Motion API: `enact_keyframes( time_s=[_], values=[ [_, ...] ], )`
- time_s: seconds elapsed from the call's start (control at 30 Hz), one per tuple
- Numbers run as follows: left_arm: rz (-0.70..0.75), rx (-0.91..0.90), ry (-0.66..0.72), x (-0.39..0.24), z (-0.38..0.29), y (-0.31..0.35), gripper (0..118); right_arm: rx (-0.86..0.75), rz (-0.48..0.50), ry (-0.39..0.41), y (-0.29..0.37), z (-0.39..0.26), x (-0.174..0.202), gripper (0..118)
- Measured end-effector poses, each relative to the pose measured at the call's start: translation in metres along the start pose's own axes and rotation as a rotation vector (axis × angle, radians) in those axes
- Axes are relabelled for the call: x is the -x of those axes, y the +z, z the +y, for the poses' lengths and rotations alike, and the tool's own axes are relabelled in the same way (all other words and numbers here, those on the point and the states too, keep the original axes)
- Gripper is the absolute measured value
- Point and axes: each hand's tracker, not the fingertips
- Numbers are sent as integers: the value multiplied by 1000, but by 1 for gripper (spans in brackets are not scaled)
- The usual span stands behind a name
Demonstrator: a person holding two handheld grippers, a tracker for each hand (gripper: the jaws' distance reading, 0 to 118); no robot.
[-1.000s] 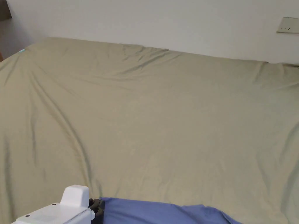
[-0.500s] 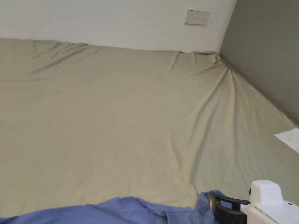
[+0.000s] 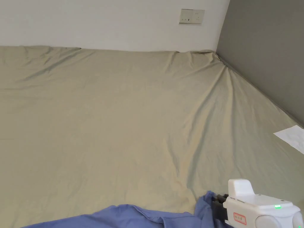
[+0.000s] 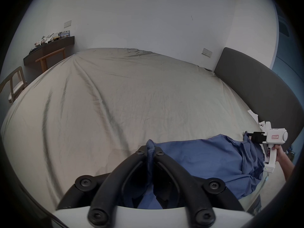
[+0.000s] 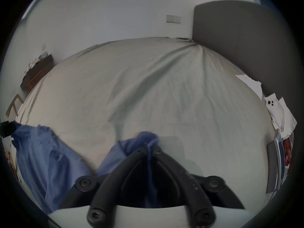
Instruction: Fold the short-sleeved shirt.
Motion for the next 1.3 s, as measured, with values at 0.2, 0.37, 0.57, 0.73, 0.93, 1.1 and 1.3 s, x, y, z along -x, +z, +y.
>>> enact_keyframes(
  time_s=[0.2,0.37,0.57,0.73,0.93,1.1,1.3],
  values=[
    [-3,-4,-30,-5,2,18,5,-6,-2,45,35,1,7,7],
    [-60,-126,39,3,27,55,5,-203,-22,-53,105,27,-6,7],
    [-136,-271,1,-3,75,108,5,-485,-54,-52,207,61,-8,7],
    [-167,-419,-57,-7,129,157,5,-706,-95,-39,281,90,9,7],
    [-97,-560,-112,-3,208,202,5,-877,-94,5,335,138,29,7],
    [-73,-638,-94,2,270,227,5,-958,-101,35,361,196,41,7],
    [30,-683,-133,-3,350,230,4,-1025,-113,20,373,278,50,7]
  ],
)
